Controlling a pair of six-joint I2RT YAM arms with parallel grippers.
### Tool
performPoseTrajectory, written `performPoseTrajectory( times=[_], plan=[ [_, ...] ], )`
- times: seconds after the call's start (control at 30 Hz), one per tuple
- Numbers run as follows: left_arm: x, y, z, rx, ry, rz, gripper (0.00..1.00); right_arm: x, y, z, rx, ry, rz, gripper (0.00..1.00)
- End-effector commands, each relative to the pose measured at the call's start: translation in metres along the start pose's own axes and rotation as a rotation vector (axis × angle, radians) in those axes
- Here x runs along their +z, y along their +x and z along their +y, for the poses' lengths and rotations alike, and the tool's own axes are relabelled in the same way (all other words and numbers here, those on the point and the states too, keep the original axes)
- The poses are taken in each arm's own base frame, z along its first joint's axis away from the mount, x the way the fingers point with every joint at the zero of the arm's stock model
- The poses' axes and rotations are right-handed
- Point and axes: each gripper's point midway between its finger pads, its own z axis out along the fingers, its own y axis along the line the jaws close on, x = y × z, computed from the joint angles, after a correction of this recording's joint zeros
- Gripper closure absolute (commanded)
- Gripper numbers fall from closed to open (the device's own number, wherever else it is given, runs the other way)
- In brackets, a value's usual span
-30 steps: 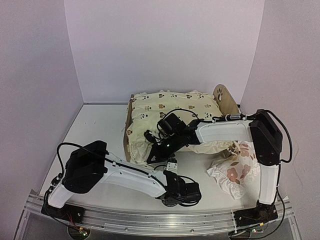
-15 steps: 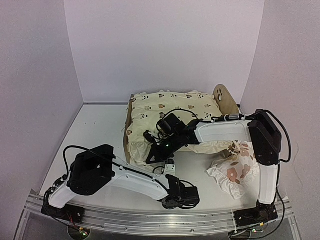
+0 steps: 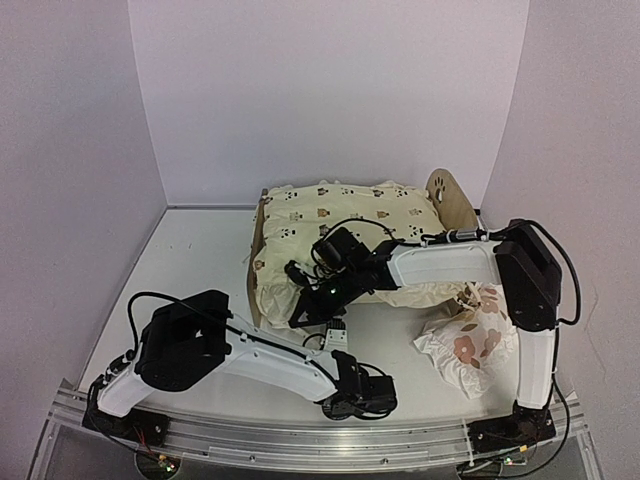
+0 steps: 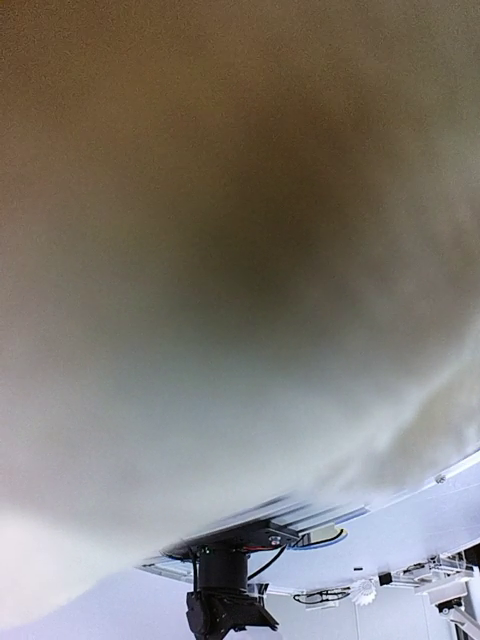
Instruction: Set up the pet bed
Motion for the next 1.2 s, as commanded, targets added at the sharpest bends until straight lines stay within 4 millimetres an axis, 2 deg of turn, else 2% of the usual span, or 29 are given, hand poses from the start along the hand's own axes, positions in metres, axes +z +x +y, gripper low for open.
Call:
performPoseTrajectory(
  times=[0.0,0.37,0.63,0.83,1.0,1.17],
  plan=[
    [0.001,-0.003,0.028,-0.016,-0.064,0.001,1.00,0.000,0.006,0.000,0.020,-0.012,0.034,1.00],
    [-0.034,0.002,0.088,-0.094,-0.045,0.014,1.00,-0.005,-0.001,0.005,0.027,-0.013,0.014,1.00],
    [-0.063,-0.011,0.110,-0.108,-0.020,-0.009,1.00,-0.003,0.001,0.002,0.049,-0.003,0.018,1.00],
    [-0.075,-0.018,0.130,-0.103,0.019,0.002,1.00,-0.005,0.000,0.003,0.061,-0.008,0.016,1.00],
    [-0.085,-0.024,0.127,-0.080,0.142,0.036,1.00,-0.007,0.003,0.004,0.076,-0.012,0.019,1.00],
    [-0.097,-0.035,0.121,-0.022,0.238,0.067,1.00,-0.007,0.014,0.005,0.107,-0.022,0.044,1.00]
  ],
)
